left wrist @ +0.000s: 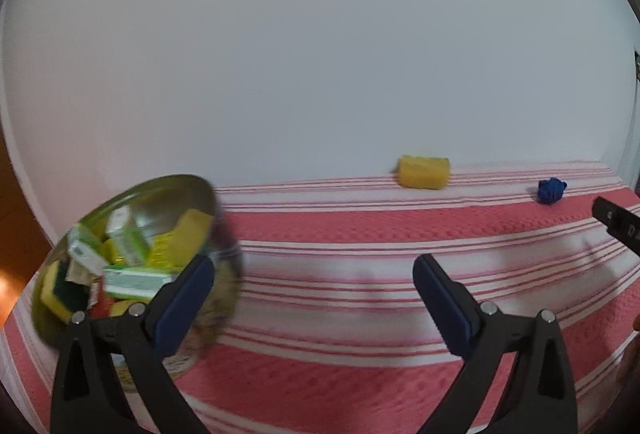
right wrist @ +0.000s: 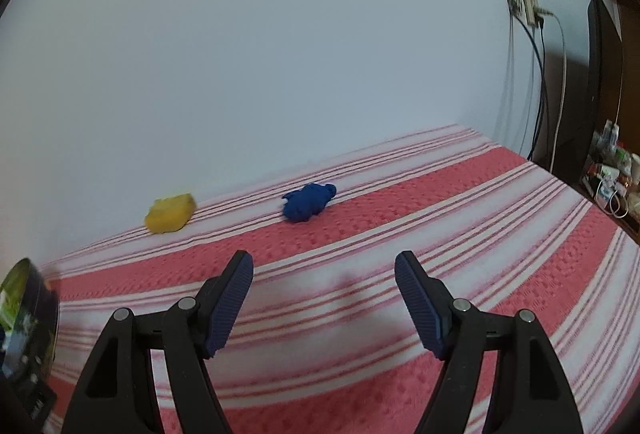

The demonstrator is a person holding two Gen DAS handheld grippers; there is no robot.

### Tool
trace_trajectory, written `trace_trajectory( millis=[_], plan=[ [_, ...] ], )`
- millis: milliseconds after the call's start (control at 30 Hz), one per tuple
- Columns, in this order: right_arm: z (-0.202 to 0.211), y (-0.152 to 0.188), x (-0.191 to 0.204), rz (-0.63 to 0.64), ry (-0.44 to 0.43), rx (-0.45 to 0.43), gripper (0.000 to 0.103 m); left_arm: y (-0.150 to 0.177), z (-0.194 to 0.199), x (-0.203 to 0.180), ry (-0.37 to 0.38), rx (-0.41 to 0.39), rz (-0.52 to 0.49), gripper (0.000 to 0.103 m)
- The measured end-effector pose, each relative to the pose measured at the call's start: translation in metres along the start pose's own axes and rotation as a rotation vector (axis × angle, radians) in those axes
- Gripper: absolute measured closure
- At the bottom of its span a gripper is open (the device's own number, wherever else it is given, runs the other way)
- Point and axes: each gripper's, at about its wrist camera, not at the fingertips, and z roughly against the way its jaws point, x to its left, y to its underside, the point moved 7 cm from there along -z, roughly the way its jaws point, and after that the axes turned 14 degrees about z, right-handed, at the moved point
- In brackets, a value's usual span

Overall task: Organize objects
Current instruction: 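Move left tool toward the yellow sponge while right tool approaches the blue toy, then grasp the yellow sponge with left tool while right tool grasps the blue toy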

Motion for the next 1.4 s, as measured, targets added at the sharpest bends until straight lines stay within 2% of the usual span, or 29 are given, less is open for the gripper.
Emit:
trace_trajectory(
  millis=[167,400,600,633,667,700,733,767,867,933,1000,1100,1167,1233,1267,1300,1333,1400],
  plan=[
    [-0.029,-0.015,-0.001,0.008,-0.009,0.024,0.028,-0.005,-0.031,-0.024,0.003,0.061,0.0,0.002],
    [-0.085,-0.029,0.004,-0.011,-0.066,0.126,0.028,-0.017,-0.082,-0.038,-0.017,0.153,0.054,0.002],
    [-0.122,-0.034,0.016,0.029,-0.096,0.224,0.028,-0.03,-0.119,-0.06,-0.027,0.175,0.054,0.002],
    [-0.127,-0.033,0.019,0.038,-0.097,0.246,0.029,-0.033,-0.123,-0.065,-0.028,0.17,0.049,0.002],
    [-0.128,-0.033,0.019,0.045,-0.094,0.256,0.035,-0.035,-0.129,-0.074,-0.028,0.165,0.032,0.002],
    [-0.128,-0.035,0.02,0.059,-0.088,0.251,0.04,-0.036,-0.132,-0.078,-0.028,0.166,0.022,0.002],
    [-0.129,-0.035,0.022,0.071,-0.097,0.253,0.058,-0.037,-0.139,-0.087,-0.027,0.176,0.005,0.002],
    [-0.13,-0.036,0.024,0.091,-0.099,0.256,0.06,-0.037,-0.142,-0.093,-0.02,0.185,-0.002,0.002],
    [-0.131,-0.038,0.027,0.097,-0.128,0.245,0.061,-0.04,-0.156,-0.115,0.008,0.214,-0.026,0.002],
    [-0.127,-0.042,0.024,0.079,-0.14,0.219,0.061,-0.042,-0.162,-0.12,-0.002,0.224,-0.024,0.002],
    [-0.121,-0.05,0.019,0.094,-0.103,0.162,0.061,-0.042,-0.171,-0.129,-0.001,0.241,-0.023,0.002],
    [-0.113,-0.053,0.012,0.08,-0.078,0.122,0.061,-0.04,-0.182,-0.144,0.001,0.266,-0.055,0.002],
    [-0.112,-0.053,0.011,0.074,-0.081,0.122,0.061,-0.035,-0.193,-0.149,-0.008,0.314,-0.063,0.006],
    [-0.111,-0.052,0.01,0.068,-0.084,0.124,0.061,-0.032,-0.201,-0.15,0.01,0.363,-0.027,0.018],
    [-0.113,-0.053,0.01,0.066,-0.084,0.124,0.061,-0.032,-0.203,-0.149,0.007,0.367,-0.015,0.02],
    [-0.115,-0.055,0.012,0.064,-0.085,0.126,0.061,-0.032,-0.204,-0.149,0.024,0.374,-0.003,0.027],
    [-0.115,-0.055,0.012,0.064,-0.087,0.127,0.061,-0.03,-0.204,-0.15,0.069,0.386,0.011,0.034],
    [-0.118,-0.059,0.01,0.061,-0.093,0.123,0.061,-0.029,-0.203,-0.148,0.077,0.386,0.016,0.038]
  ],
)
